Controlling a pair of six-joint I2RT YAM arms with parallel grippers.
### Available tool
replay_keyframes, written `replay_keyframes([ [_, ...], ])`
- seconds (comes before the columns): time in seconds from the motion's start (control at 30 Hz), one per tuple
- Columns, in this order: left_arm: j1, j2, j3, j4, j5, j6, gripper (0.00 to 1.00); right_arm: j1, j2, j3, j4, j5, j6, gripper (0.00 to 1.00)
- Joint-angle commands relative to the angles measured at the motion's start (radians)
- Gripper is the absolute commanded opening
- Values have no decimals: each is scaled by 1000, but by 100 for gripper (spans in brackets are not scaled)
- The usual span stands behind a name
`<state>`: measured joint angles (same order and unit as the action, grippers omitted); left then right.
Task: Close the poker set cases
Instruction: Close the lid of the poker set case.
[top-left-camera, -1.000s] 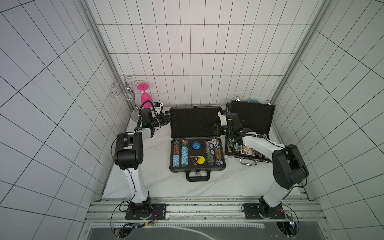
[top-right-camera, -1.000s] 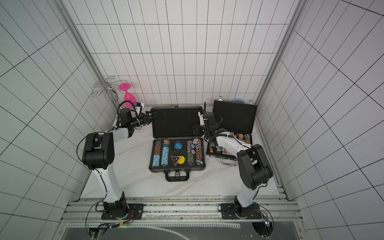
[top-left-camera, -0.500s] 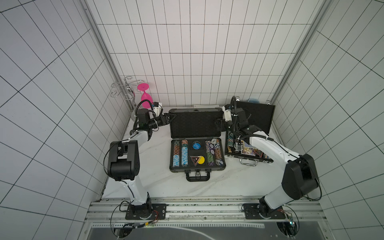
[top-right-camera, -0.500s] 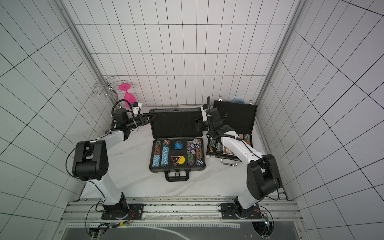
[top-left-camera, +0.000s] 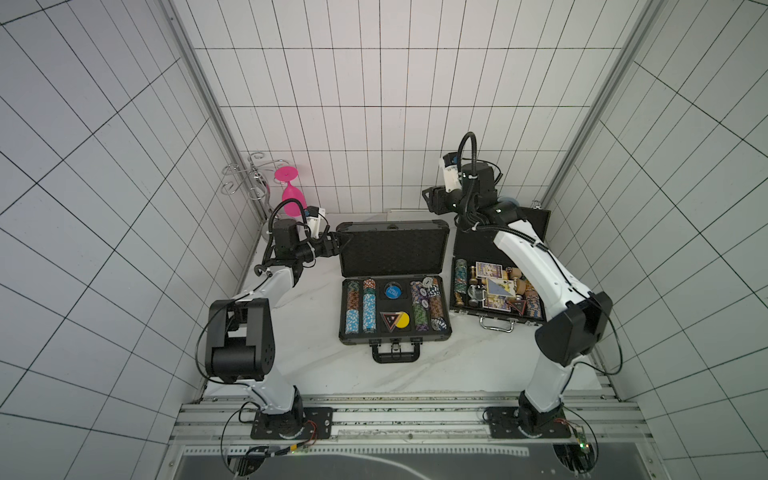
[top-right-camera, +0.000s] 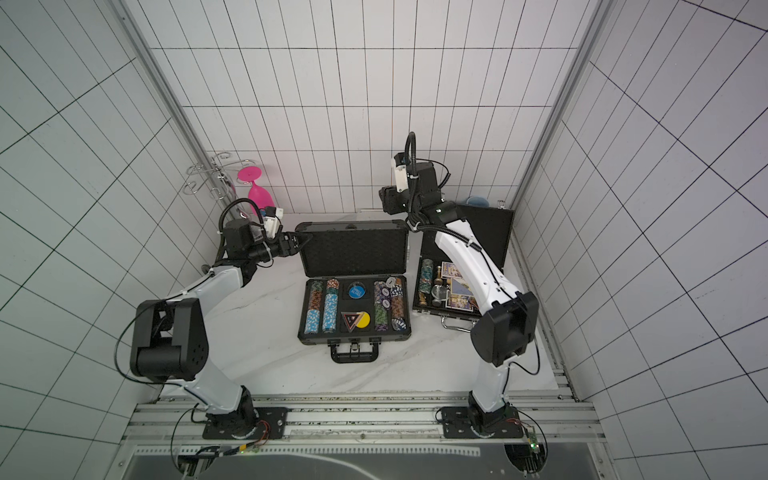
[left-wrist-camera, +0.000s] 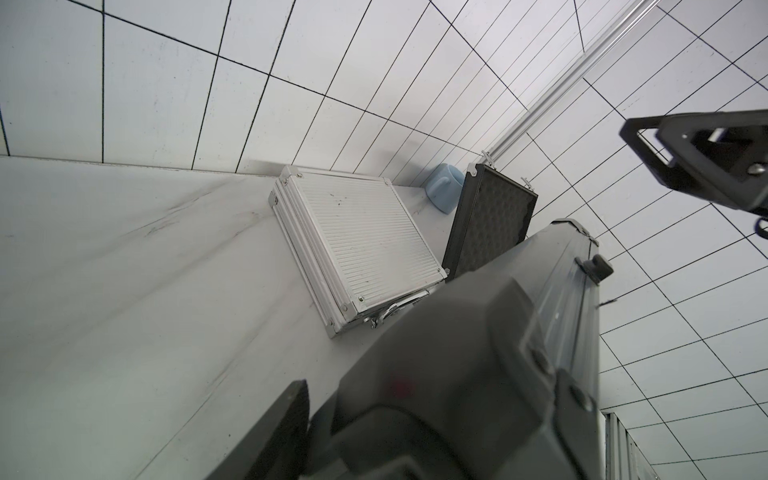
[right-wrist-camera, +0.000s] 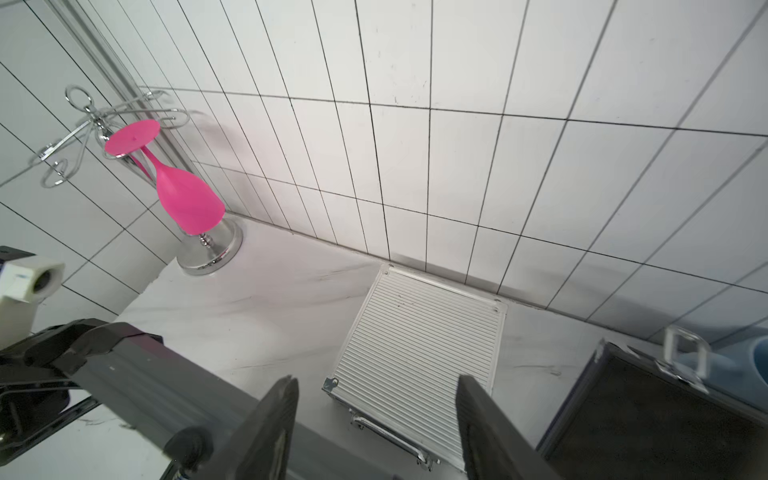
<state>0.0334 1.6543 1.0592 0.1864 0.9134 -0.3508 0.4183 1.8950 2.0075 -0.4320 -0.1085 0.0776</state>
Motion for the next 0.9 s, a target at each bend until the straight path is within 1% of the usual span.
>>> replay_keyframes([
  [0.0,-50,-50,-22,-78,114,-10,69,-19,100,151,-177,-63,-71,62],
  [0.1,-50,-65,-37,-83,102,-11,69,-29,132,170,-181,-110,-75,61],
  [0.2,-50,-77,-50,-101,89,2,69,-31,141,162,-210,-165,-71,58],
  [0.3,-47,-93,-51,-145,47,21,69,-21,105,80,-206,-202,-58,57],
  [0.37,-37,-113,-49,-180,-8,18,70,-9,53,-18,-163,-203,-45,57],
  [0.4,-33,-123,-54,-178,-8,8,70,-7,28,-60,-142,-204,-35,57],
  [0.47,-15,-156,-54,-207,-64,-23,71,-6,-23,-142,-101,-214,-7,57],
  [0.57,16,-232,-99,-155,-49,-103,72,-4,-72,-216,-53,-205,38,57],
  [0.7,34,-347,-182,4,0,-255,72,8,-116,-288,-19,-198,75,57],
  [0.87,40,-416,-156,23,-7,-326,73,40,-142,-367,-2,-191,83,56],
])
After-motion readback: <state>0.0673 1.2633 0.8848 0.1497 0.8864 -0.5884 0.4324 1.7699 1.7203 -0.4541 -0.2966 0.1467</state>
